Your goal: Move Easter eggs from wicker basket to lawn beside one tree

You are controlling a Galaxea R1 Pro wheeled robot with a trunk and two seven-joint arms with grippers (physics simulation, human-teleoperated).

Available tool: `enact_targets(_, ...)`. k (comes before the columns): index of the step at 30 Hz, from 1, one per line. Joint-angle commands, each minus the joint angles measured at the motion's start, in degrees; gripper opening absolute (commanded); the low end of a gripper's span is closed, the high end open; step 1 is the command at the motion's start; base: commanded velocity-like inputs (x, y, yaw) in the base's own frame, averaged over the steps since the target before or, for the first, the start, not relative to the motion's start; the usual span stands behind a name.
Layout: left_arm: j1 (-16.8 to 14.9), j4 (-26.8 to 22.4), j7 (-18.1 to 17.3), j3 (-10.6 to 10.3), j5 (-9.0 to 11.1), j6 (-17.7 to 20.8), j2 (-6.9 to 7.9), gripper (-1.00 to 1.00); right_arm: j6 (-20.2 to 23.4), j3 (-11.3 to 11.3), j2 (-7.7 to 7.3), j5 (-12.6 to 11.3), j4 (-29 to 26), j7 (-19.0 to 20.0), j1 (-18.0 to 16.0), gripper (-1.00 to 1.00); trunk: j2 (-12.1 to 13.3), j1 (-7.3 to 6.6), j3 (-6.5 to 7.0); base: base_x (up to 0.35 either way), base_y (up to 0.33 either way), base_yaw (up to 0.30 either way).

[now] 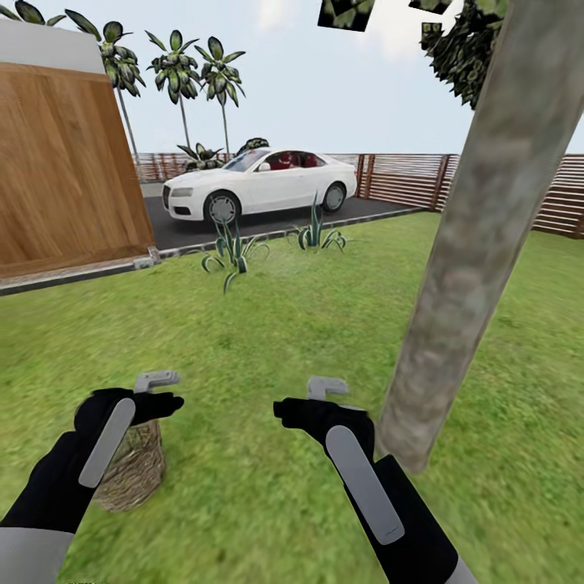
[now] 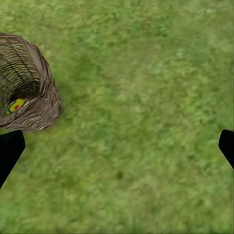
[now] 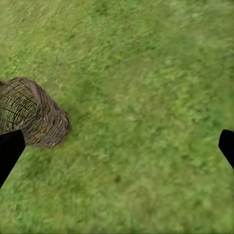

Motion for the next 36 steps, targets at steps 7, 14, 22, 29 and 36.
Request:
enact_targets(7,-0.06,-0.06,0.83,-0.05,0.56,0.13,0.06,1.0,0.14,0.03,0.02,-0.52,-0.04,-0.59,-0.06,1.0,2.77,-1.53,1.75,0.0,0.0,0.145)
enact_targets(14,-0.07,0.0,0.86,-0.03,0.56,0.13,0.14,1.0,0.14,0.03,0.03,-0.52,-0.02,-0.59,-0.06,1.0,5.58,-3.07,3.56,0.0,0.0,0.169)
enact_targets(22,-0.08,0.07,0.94,0.4,0.6,0.13,0.93,1.0,0.14,0.03,0.03,-0.52,-0.01,-0.56,-0.06,1.0,8.79,-4.83,5.63,0.0,0.0,0.185)
enact_targets(29,-0.06,0.26,0.95,6.77,0.51,0.13,1.1,1.0,0.14,0.03,0.03,-0.52,-0.01,-0.54,-0.06,1.0,11.6,-6.37,7.42,0.0,0.0,0.196)
enact_targets(36,-0.02,0.46,0.95,7.89,0.32,0.13,1.11,1.0,0.14,0.03,0.03,-0.52,-0.01,-0.53,-0.06,1.0,14.4,-7.9,9.21,0.0,0.0,0.199)
